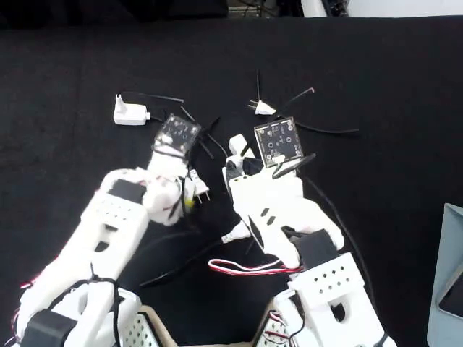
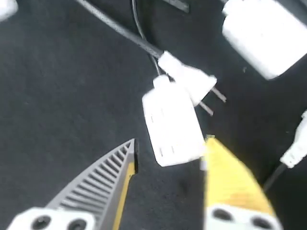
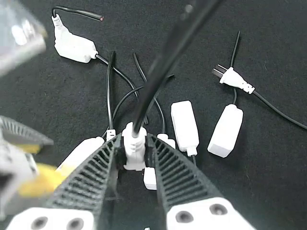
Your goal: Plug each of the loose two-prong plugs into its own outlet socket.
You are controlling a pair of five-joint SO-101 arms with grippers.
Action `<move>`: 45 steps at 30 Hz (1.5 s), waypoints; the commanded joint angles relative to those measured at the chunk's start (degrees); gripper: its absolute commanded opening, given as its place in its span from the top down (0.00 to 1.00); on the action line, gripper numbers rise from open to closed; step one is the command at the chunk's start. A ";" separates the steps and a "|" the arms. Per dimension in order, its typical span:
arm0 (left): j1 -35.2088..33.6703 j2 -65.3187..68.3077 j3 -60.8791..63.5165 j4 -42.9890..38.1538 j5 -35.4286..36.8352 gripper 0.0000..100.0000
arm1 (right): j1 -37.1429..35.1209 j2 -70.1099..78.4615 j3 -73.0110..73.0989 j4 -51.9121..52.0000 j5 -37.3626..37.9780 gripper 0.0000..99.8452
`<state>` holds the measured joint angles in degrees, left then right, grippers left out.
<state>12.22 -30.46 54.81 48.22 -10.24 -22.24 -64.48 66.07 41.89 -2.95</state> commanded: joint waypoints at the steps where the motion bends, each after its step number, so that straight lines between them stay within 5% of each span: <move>1: 5.05 -1.85 4.79 -3.52 0.53 0.72 | 0.44 -0.40 -0.48 -1.14 0.00 0.99; 13: 4.26 -1.58 2.68 -2.81 0.35 0.72 | 0.44 -0.40 -0.48 -0.97 0.00 0.99; 24: -0.48 -1.76 10.51 -15.56 -18.81 0.84 | 0.44 -0.40 -0.40 -0.97 0.00 0.99; 33: -8.22 -1.76 8.22 -15.91 -33.32 0.84 | 0.44 -0.40 -0.40 -0.97 0.00 0.99; 45: -13.32 -12.04 9.71 -15.82 -36.75 0.73 | 0.44 -0.40 -0.40 -0.97 0.00 0.99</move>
<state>0.35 -34.86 65.98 33.10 -46.20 -22.24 -64.48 66.07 41.89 -2.95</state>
